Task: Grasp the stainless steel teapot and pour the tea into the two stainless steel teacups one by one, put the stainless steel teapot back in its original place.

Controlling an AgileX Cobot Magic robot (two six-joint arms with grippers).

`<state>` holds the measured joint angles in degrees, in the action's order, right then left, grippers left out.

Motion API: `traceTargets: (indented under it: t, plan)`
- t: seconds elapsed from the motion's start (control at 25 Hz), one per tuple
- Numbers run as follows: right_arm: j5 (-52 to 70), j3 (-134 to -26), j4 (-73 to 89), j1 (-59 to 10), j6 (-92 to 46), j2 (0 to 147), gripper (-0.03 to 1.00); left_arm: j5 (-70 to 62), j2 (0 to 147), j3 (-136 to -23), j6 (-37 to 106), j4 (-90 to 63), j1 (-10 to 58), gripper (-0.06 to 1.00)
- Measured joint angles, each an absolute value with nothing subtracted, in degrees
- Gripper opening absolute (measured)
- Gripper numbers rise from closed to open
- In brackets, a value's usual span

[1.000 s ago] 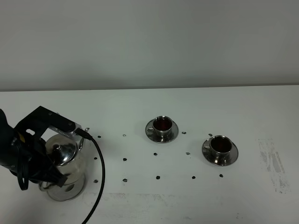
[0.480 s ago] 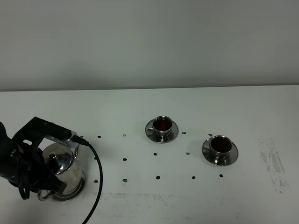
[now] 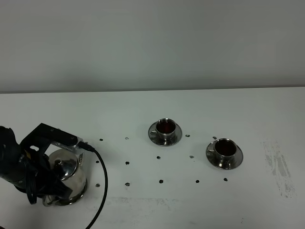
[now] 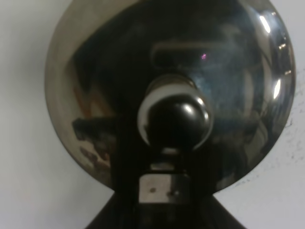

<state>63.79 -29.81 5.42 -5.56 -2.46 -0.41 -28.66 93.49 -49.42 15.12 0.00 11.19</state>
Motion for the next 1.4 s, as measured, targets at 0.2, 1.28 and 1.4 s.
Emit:
traceTargets:
  t: [0.2, 1.28, 1.4]
  plan:
    - [63.79, -29.81, 5.42, -5.56, -2.46, -0.41, 0.45, -28.61, 94.19, -49.42, 15.17, 0.0, 11.19, 0.24]
    - [63.79, -29.81, 5.42, -5.56, -2.47, -0.41, 0.45, -29.62, 94.19, -49.42, 15.17, 0.0, 11.19, 0.34]
    - [63.79, -29.81, 5.42, -5.56, -2.47, -0.41, 0.45, -29.64, 93.88, -49.42, 15.17, 0.0, 11.19, 0.35]
